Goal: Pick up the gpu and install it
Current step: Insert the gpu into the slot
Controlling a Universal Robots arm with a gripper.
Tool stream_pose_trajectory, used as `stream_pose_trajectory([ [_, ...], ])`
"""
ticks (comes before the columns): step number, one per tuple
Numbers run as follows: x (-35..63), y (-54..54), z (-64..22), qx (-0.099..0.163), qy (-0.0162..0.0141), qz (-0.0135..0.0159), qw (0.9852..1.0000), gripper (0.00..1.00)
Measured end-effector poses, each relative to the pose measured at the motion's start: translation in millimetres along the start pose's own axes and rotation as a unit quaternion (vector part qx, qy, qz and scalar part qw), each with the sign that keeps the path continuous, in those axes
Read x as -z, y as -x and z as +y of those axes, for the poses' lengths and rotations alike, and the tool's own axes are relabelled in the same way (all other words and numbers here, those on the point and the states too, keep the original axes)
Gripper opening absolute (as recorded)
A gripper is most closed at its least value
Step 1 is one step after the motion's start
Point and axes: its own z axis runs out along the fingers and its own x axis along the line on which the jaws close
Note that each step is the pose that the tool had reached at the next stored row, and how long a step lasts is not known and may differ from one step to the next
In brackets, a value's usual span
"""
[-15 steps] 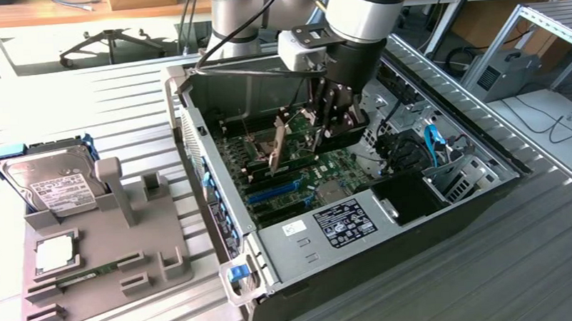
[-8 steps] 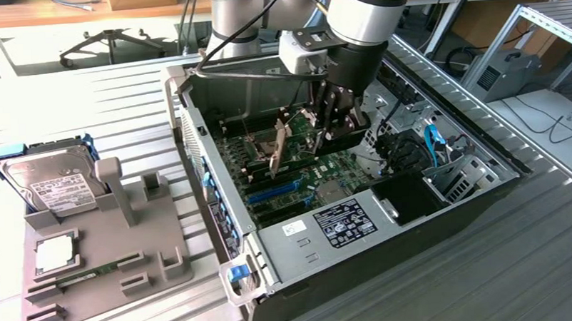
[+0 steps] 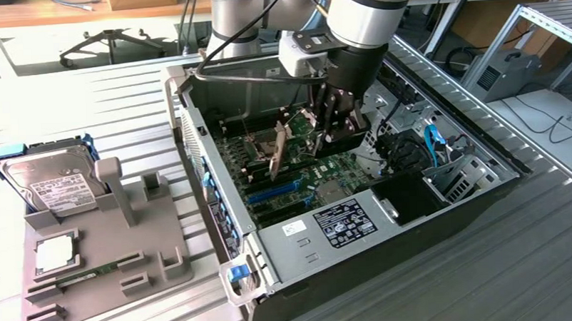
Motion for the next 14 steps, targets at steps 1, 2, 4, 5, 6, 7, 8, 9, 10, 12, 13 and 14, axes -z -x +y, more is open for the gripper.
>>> stream_pose_trajectory([
  [1,0.0,-0.2,0.1,0.000,0.0000,0.0000,1.0000,0.27],
  [2,-0.2,-0.6,0.2,0.000,0.0000,0.0000,1.0000,0.27],
  [4,-0.3,-1.3,0.4,0.000,0.0000,0.0001,1.0000,0.27],
  [5,-0.5,-1.7,0.5,0.000,0.0000,0.0000,1.0000,0.27],
  [6,-0.7,-2.1,0.7,0.000,0.0000,0.0000,1.0000,0.27],
  [7,-1.0,-3.0,0.9,0.000,0.0000,0.0000,1.0000,0.27],
  [8,-1.2,-3.2,1.0,0.000,0.0000,0.0000,1.0000,0.27],
  [9,-1.3,-3.3,1.1,0.000,0.0000,0.0001,1.0000,0.27],
  [10,-1.3,-3.5,1.5,0.000,0.0000,0.0001,1.0000,0.27],
  [12,-1.6,-3.7,3.4,0.000,0.0000,0.0001,1.0000,0.27],
  [13,-1.7,-3.8,4.4,0.000,0.0000,0.0000,1.0000,0.27],
  [14,-1.8,-3.9,5.3,0.000,0.0001,-0.0006,1.0000,0.27],
])
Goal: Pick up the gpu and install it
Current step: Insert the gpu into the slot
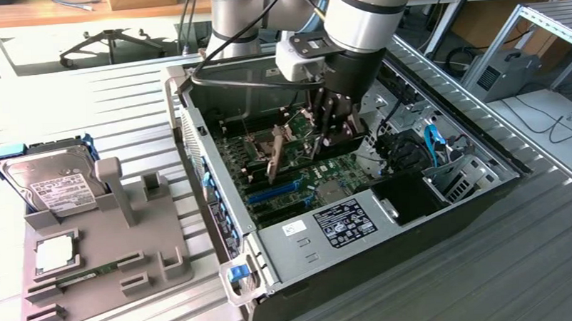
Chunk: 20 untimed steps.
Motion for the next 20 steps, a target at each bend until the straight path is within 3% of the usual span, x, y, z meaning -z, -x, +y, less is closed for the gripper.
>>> stream_pose_trajectory([
  [3,-0.4,0.2,1.2,0.000,0.0001,-0.0035,1.0000,0.27],
  [5,-0.7,0.2,1.7,0.000,0.0003,-0.0073,1.0000,0.27],
  [7,-0.7,-0.5,2.1,0.000,0.0007,-0.0166,0.9999,0.27],
  [8,-0.6,-1.3,2.2,0.000,0.0012,-0.0272,0.9996,0.27],
  [10,-0.6,-3.3,2.2,0.000,0.0018,-0.0399,0.9992,0.27],
  [11,-0.6,-4.6,2.3,0.000,0.0019,-0.0418,0.9991,0.27],
  [20,-1.1,-9.5,2.7,0.000,0.0019,-0.0419,0.9991,0.27],
])
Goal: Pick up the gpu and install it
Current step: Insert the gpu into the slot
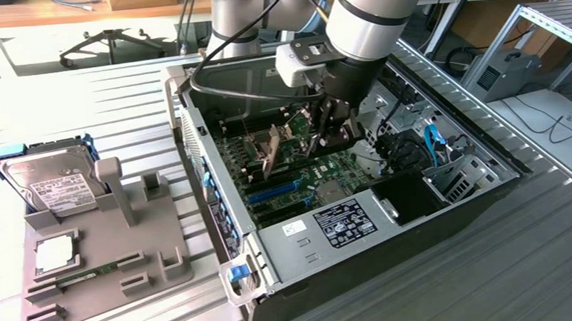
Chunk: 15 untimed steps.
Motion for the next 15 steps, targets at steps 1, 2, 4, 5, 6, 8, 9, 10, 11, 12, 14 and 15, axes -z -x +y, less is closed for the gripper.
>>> stream_pose_trajectory([
  [1,0.0,-0.5,0.1,0.000,0.0000,0.0000,1.0000,0.27],
  [2,-0.1,-1.4,0.3,0.000,0.0000,0.0000,1.0000,0.27],
  [4,-0.1,-2.8,0.7,0.000,0.0000,0.0000,1.0000,0.27],
  [5,-0.1,-3.5,0.8,0.000,0.0000,0.0000,1.0000,0.27],
  [6,-0.1,-4.1,1.0,0.000,0.0000,0.0000,1.0000,0.27],
  [8,-0.1,-5.4,1.3,0.000,0.0000,0.0000,1.0000,0.27],
  [9,-0.1,-5.9,1.3,0.000,0.0000,0.0000,1.0000,0.27],
  [10,-0.1,-6.6,1.4,0.000,0.0000,0.0000,1.0000,0.27],
  [11,-0.2,-7.2,1.6,0.000,0.0000,0.0000,1.0000,0.27],
  [12,-0.2,-7.7,1.7,0.000,0.0000,-0.0001,1.0000,0.27],
  [14,-0.2,-8.9,1.9,0.000,0.0000,0.0000,1.0000,0.27],
  [15,-0.2,-10.1,2.1,0.000,0.0000,0.0000,1.0000,0.27],
])
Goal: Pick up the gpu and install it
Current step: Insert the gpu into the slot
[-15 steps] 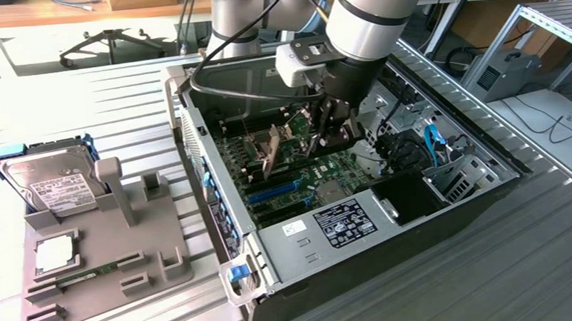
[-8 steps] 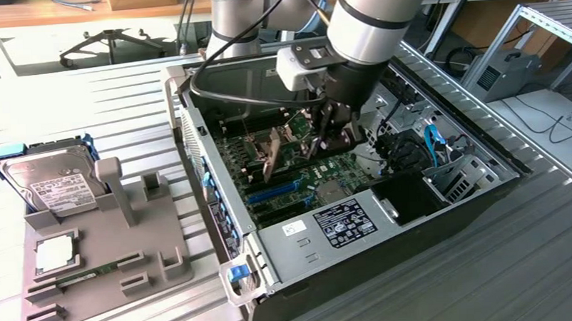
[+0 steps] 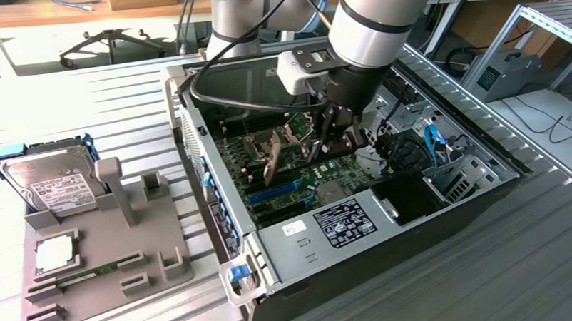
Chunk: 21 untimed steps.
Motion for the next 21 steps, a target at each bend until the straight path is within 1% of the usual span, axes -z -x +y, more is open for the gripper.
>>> stream_pose_trajectory([
  [21,-0.6,-14.0,1.8,0.000,0.0000,0.0000,1.0000,0.27],
])
